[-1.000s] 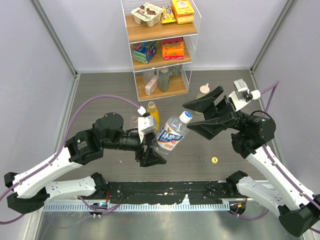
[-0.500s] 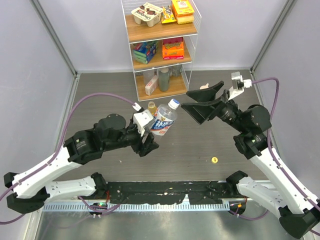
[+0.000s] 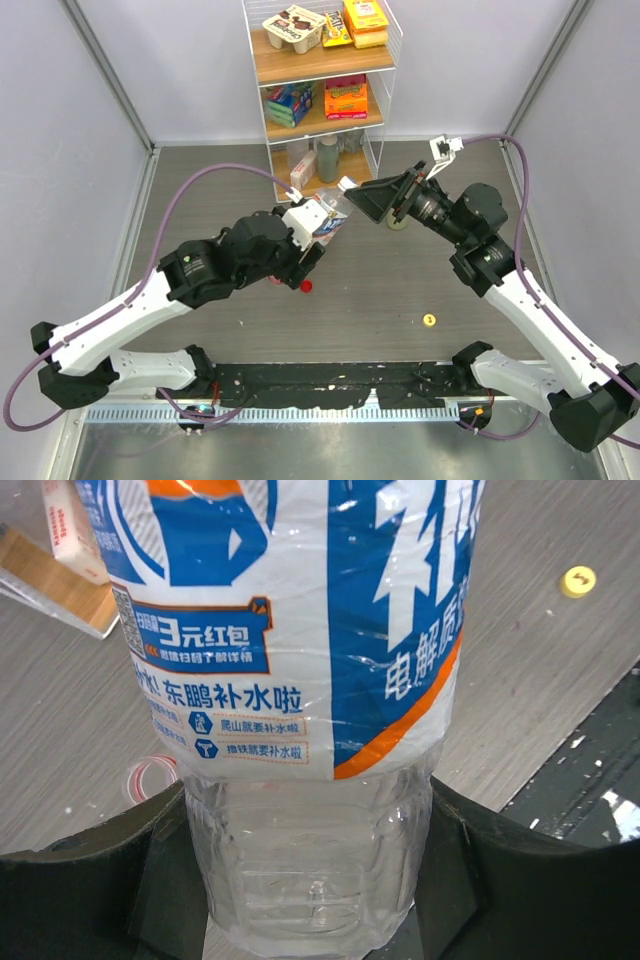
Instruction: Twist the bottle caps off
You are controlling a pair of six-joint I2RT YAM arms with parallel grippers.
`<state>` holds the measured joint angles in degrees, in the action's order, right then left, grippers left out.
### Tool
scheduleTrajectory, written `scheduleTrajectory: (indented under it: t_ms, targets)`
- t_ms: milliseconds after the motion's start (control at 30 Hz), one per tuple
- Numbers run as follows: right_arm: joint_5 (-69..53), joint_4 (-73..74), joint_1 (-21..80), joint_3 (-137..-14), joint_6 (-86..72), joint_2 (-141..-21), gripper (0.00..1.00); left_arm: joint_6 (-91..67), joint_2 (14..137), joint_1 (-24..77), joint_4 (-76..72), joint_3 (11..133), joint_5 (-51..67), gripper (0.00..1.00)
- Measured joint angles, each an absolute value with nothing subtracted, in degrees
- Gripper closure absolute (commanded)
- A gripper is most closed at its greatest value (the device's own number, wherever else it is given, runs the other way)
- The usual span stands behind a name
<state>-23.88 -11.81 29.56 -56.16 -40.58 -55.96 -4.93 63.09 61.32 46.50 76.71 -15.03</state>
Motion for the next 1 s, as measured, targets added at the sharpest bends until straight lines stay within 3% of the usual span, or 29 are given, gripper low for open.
scheduleTrajectory:
  t_ms: [400,667,900,1000]
  targets:
    - [-21.5,-9.7,29.6,-58.3,-42.5,-61.3,0.3,-3.9,69.1,61.3,50.0,79.5,-18.4,1.0]
    - [-21.5,-8.5,29.6,-59.0,-43.9,-63.2,0.57,-3.9,69.3,61.3,51.0,79.6,-18.6,1.0]
    - [-22.1,-8.5,29.6,-59.3,-44.6,-63.3,0.98,-3.8,69.6,61.3,51.3,79.6,-19.0,1.0]
    - [-22.2,-8.5,29.6,-59.3,-44.6,-63.3,0.98,-3.8,69.6,61.3,51.3,79.6,-19.0,1.0]
